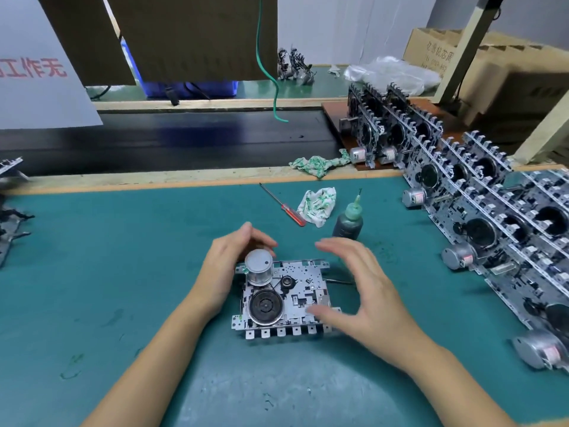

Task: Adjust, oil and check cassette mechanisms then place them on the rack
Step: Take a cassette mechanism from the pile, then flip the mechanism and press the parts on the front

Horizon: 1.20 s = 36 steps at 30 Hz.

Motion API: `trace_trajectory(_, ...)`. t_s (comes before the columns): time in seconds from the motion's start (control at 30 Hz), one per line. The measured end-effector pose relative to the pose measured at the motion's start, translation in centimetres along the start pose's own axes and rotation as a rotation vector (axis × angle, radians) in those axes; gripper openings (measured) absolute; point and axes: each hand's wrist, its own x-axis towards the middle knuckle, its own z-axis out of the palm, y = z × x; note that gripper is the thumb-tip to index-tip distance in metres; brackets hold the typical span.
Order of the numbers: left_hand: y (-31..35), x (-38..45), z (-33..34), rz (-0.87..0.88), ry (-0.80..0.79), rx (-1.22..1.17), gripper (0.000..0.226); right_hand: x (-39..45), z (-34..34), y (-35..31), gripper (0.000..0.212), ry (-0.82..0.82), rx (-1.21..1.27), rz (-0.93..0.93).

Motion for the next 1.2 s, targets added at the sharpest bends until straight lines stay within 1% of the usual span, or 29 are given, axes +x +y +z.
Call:
trace_trajectory(0.03, 0.0, 0.0, 0.1, 0.029, -0.037, 0.046, 0.050, 0.4, -0.4, -0.3, 0.092, -0.146, -0.103, -0.024)
trace_trajectory(0.07, -0.1, 0.0, 0.1, 0.050, -0.059, 0.065, 0.051, 1.0, -0.5, -0.4, 0.110, -0.276, -0.241, -0.062)
trace_trajectory(0.1, -0.1, 0.0, 0.2, 0.066, -0.073, 0.064, 0.052, 1.6, -0.6, -0.6, 0.122, -0.351, -0.379, -0.115)
trace_trajectory(0.13, -0.2, -0.1, 0.1, 0.088, -0.086, 0.060, 0.052, 2.1, -0.5, -0.8, 0.127, -0.378, -0.489, -0.164)
trace_trajectory(0.2, 0.0, -0.1, 0.1, 0.123, -0.102, 0.062, 0.051, 3.1, -0.1, -1.5, 0.125, -0.413, -0.637, -0.180)
trace_trajectory(0.3, 0.2, -0.2, 0.3, 0.129, -0.104, 0.074, 0.050, 4.2, 0.3, -2.3, 0.098, -0.387, -0.737, -0.182)
trace_trajectory(0.33, 0.1, -0.2, 0.3, 0.110, -0.101, 0.048, 0.051, 4.5, 0.2, -2.7, 0.089, -0.396, -0.771, -0.205)
trace_trajectory(0.4, 0.2, -0.1, 0.1, -0.003, -0.053, -0.093, 0.056, 4.9, -0.4, -2.8, 0.082, -0.411, -0.771, -0.239)
trace_trajectory(0.43, 0.4, 0.0, -0.3, -0.097, -0.039, -0.195, 0.061, 5.0, -0.8, -2.8, 0.081, -0.424, -0.669, -0.215)
trace_trajectory(0.47, 0.4, 0.1, -0.7, -0.189, -0.058, -0.301, 0.069, 4.9, -1.0, -2.9, 0.077, -0.445, -0.452, -0.156)
trace_trajectory(0.5, 0.4, 0.0, -1.0, -0.253, -0.118, -0.366, 0.080, 4.6, -1.1, -3.0, 0.069, -0.487, -0.125, -0.085)
trace_trajectory(0.57, 0.8, -0.3, -1.0, -0.324, -0.265, -0.461, 0.094, 3.9, -0.6, -3.7, 0.045, -0.618, 0.541, -0.006)
trace_trajectory(0.6, 0.9, -0.6, -0.7, -0.383, -0.313, -0.542, 0.097, 3.6, -0.1, -3.8, 0.034, -0.642, 0.717, 0.009)
trace_trajectory(0.63, 1.1, -0.8, -0.3, -0.441, -0.338, -0.612, 0.102, 3.5, 0.5, -4.1, 0.031, -0.684, 0.873, 0.028)
trace_trajectory(0.67, 1.3, -1.0, 0.2, -0.481, -0.354, -0.672, 0.109, 3.3, 1.3, -4.0, 0.033, -0.690, 0.960, 0.011)
trace_trajectory(0.7, 1.5, -1.2, 0.5, -0.482, -0.378, -0.733, 0.116, 3.3, 1.7, -4.1, 0.038, -0.664, 1.023, 0.050)
trace_trajectory(0.73, 1.5, -1.2, 0.7, -0.442, -0.413, -0.828, 0.118, 3.5, 1.8, -4.1, 0.042, -0.639, 1.049, 0.086)
trace_trajectory(0.77, 1.4, -1.1, 0.7, -0.376, -0.464, -0.944, 0.115, 3.7, 1.9, -3.9, 0.041, -0.624, 1.042, 0.098)
trace_trajectory(0.8, 1.4, -1.1, 0.7, -0.329, -0.505, -1.030, 0.112, 3.8, 2.0, -3.6, 0.032, -0.591, 0.968, 0.098)
trace_trajectory(0.83, 1.6, -1.1, 0.5, -0.302, -0.559, -1.080, 0.110, 4.0, 1.9, -3.4, 0.015, -0.508, 0.848, 0.077)
trace_trajectory(0.87, 1.6, -1.0, 0.2, -0.288, -0.596, -1.119, 0.107, 4.1, 1.6, -3.0, 0.006, -0.394, 0.727, 0.045)
trace_trajectory(0.9, 1.5, -0.8, -0.1, -0.284, -0.622, -1.146, 0.104, 4.2, 0.9, -2.6, 0.009, -0.239, 0.591, 0.030)
trace_trajectory(0.93, 1.3, -0.6, -0.4, -0.286, -0.621, -1.144, 0.100, 4.1, 0.1, -2.0, 0.005, -0.095, 0.453, 0.002)
trace_trajectory(0.97, 1.2, -0.4, -0.7, -0.293, -0.594, -1.117, 0.096, 4.0, -0.8, -1.3, 0.005, 0.008, 0.329, -0.013)
trace_trajectory(1.0, 1.0, -0.2, -0.9, -0.305, -0.551, -1.075, 0.092, 3.8, -1.7, -0.8, 0.012, 0.051, 0.214, -0.010)
trace_trajectory(1.03, 0.8, 0.0, -1.0, -0.321, -0.511, -1.040, 0.088, 3.6, -2.4, -0.2, 0.013, 0.040, 0.103, 0.012)
trace_trajectory(1.07, 0.5, 0.3, -1.1, -0.333, -0.484, -1.019, 0.087, 3.4, -2.9, 0.6, 0.012, -0.010, -0.035, 0.041)
trace_trajectory(1.13, 0.1, 0.5, -1.2, -0.360, -0.450, -1.013, 0.088, 3.3, -3.3, 1.7, 0.017, -0.146, -0.327, 0.075)
trace_trajectory(1.2, -0.2, 0.5, -1.2, -0.396, -0.421, -1.011, 0.091, 3.3, -2.9, 2.2, 0.019, -0.262, -0.470, 0.096)
